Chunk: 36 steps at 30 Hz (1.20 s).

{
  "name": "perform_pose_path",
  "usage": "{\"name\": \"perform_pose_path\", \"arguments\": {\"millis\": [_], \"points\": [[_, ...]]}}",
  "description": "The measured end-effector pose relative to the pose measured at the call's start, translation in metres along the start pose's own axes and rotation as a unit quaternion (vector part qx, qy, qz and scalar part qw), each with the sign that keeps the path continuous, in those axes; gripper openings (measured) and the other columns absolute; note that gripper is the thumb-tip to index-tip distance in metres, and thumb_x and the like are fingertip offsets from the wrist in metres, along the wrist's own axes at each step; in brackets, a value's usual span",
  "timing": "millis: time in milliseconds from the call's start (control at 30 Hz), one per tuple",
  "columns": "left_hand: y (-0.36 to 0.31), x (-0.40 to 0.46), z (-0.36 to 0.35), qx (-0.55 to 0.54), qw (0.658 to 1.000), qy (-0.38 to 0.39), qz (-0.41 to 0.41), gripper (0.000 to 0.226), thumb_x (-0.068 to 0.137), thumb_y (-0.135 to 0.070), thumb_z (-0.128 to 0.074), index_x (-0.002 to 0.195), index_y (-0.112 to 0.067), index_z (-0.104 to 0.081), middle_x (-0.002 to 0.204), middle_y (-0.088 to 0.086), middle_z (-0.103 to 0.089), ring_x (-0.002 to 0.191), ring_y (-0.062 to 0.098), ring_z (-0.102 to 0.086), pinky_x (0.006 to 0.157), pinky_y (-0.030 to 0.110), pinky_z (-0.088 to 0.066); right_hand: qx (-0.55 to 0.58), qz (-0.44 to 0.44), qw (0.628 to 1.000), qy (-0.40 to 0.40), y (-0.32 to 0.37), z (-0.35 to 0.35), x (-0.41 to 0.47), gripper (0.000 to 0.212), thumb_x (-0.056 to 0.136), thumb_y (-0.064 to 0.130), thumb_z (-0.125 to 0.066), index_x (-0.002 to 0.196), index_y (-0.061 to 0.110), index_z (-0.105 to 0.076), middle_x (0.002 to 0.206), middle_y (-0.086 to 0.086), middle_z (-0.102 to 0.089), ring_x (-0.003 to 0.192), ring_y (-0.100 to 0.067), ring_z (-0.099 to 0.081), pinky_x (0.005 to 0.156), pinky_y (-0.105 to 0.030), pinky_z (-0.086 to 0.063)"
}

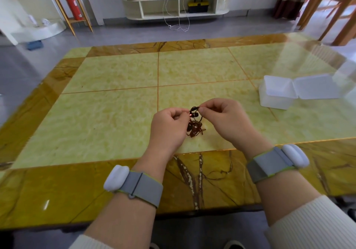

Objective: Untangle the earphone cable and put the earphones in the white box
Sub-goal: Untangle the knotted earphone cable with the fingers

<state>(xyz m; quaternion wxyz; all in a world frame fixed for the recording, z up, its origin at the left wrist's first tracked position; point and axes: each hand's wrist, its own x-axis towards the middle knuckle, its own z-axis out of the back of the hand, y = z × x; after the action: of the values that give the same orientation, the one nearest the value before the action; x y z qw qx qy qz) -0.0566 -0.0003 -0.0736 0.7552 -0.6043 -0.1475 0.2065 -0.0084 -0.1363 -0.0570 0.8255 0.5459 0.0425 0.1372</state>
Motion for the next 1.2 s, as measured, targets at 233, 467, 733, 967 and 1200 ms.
{"name": "perform_pose_path", "arguments": {"millis": [233, 467, 733, 967, 1200], "points": [[-0.004, -0.004, -0.001, 0.008, 0.999, 0.036, -0.002, 0.017, 0.092, -0.033, -0.064, 0.09, -0.02, -0.074, 0.08, -0.002, -0.074, 0.078, 0.017, -0.07, 0.069, 0.035, -0.058, 0.027, -0.029, 0.999, 0.019, 0.004, 0.005, -0.002, 0.009, 0.09, 0.026, -0.067, 0.087, 0.023, -0.075, 0.084, -0.009, -0.073, 0.073, -0.016, -0.058, 0.071, -0.035, -0.052], [-0.005, -0.002, 0.002, -0.002, 0.998, -0.008, 0.058, 0.026, 0.093, -0.03, -0.056, 0.082, -0.011, -0.07, 0.076, 0.0, -0.07, 0.065, 0.012, -0.062, 0.059, 0.027, -0.048, 0.054, -0.07, 0.996, -0.002, 0.002, 0.01, 0.001, 0.012, 0.093, 0.023, -0.062, 0.086, 0.017, -0.071, 0.078, -0.003, -0.071, 0.072, -0.011, -0.063, 0.067, -0.026, -0.05], [-0.008, -0.001, 0.004, -0.05, 0.991, -0.003, 0.122, 0.019, 0.093, -0.025, -0.048, 0.088, -0.014, -0.063, 0.085, 0.004, -0.071, 0.064, 0.013, -0.065, 0.06, 0.031, -0.047, 0.157, -0.095, 0.983, -0.023, 0.003, 0.011, 0.004, 0.007, 0.095, 0.016, -0.059, 0.096, 0.014, -0.066, 0.079, -0.001, -0.069, 0.07, -0.011, -0.066, 0.069, -0.031, -0.051], [-0.006, -0.001, 0.005, 0.027, 0.989, 0.017, 0.143, 0.018, 0.087, -0.022, -0.051, 0.102, -0.015, -0.058, 0.096, 0.007, -0.071, 0.076, 0.017, -0.066, 0.061, 0.03, -0.048, 0.152, -0.084, 0.985, -0.012, 0.005, 0.011, 0.002, 0.012, 0.091, 0.004, -0.057, 0.09, 0.015, -0.061, 0.083, -0.007, -0.07, 0.075, -0.014, -0.068, 0.074, -0.035, -0.054], [-0.006, -0.008, 0.004, 0.127, 0.984, 0.084, -0.093, 0.046, 0.09, -0.03, -0.063, 0.134, -0.035, -0.054, 0.125, -0.017, -0.051, 0.113, 0.004, -0.051, 0.097, 0.028, -0.044, 0.164, -0.074, 0.984, -0.003, 0.005, 0.01, 0.002, 0.014, 0.089, 0.002, -0.059, 0.087, 0.016, -0.058, 0.084, -0.005, -0.071, 0.079, -0.015, -0.069, 0.073, -0.034, -0.053]]}}
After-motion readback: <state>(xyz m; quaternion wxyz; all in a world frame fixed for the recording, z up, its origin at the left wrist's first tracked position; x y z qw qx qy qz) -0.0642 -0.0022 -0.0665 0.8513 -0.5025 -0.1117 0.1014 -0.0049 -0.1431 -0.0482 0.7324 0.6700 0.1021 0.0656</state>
